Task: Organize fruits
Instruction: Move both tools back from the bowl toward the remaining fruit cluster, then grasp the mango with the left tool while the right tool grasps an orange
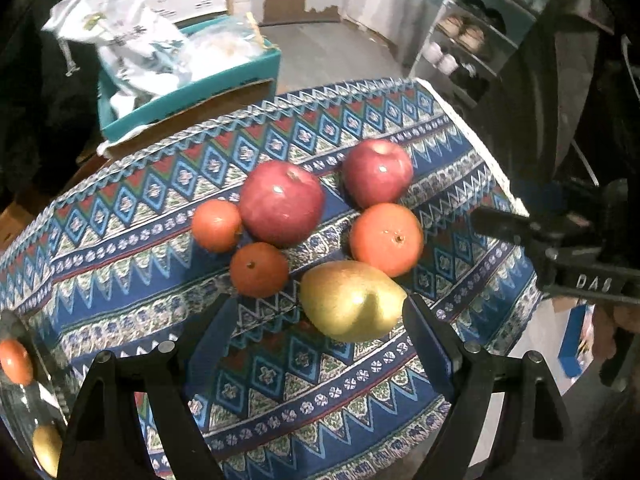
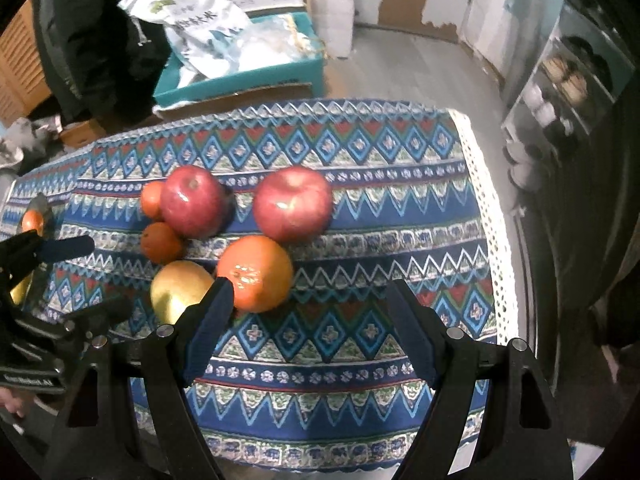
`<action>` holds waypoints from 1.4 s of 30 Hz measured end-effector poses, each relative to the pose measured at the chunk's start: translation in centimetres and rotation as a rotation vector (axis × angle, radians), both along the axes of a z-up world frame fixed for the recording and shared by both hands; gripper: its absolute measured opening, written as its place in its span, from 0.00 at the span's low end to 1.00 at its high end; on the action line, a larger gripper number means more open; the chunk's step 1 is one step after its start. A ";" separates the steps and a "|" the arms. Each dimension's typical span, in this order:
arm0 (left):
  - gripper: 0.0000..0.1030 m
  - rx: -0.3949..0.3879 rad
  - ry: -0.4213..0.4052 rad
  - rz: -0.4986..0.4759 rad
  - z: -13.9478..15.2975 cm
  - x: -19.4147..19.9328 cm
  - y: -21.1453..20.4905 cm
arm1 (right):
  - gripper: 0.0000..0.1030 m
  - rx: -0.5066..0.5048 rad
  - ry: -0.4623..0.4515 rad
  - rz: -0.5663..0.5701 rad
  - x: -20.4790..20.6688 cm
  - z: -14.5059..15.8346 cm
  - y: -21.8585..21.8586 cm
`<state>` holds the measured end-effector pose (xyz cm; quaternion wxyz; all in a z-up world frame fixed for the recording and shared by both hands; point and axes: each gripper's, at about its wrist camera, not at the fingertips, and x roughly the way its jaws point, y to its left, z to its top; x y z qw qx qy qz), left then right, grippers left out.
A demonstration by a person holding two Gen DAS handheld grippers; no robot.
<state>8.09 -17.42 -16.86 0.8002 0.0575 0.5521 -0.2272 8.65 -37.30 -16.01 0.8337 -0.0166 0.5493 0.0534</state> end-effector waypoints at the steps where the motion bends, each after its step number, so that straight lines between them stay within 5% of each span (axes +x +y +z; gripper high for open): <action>1: 0.83 0.006 0.001 -0.012 -0.3 0.0 -0.4 | 0.77 0.001 0.004 -0.003 0.1 -0.2 -0.2; 11: 0.83 0.039 0.074 -0.094 -3.8 0.5 -3.2 | 0.77 0.011 0.032 -0.033 0.6 -1.6 -1.6; 22: 0.85 0.010 0.151 -0.079 -6.8 1.8 -4.2 | 0.77 0.005 0.058 -0.031 1.1 -2.8 -1.6; 42: 0.83 -0.009 0.095 -0.094 -6.4 0.8 -3.2 | 0.77 0.074 0.079 0.016 1.8 -3.9 0.3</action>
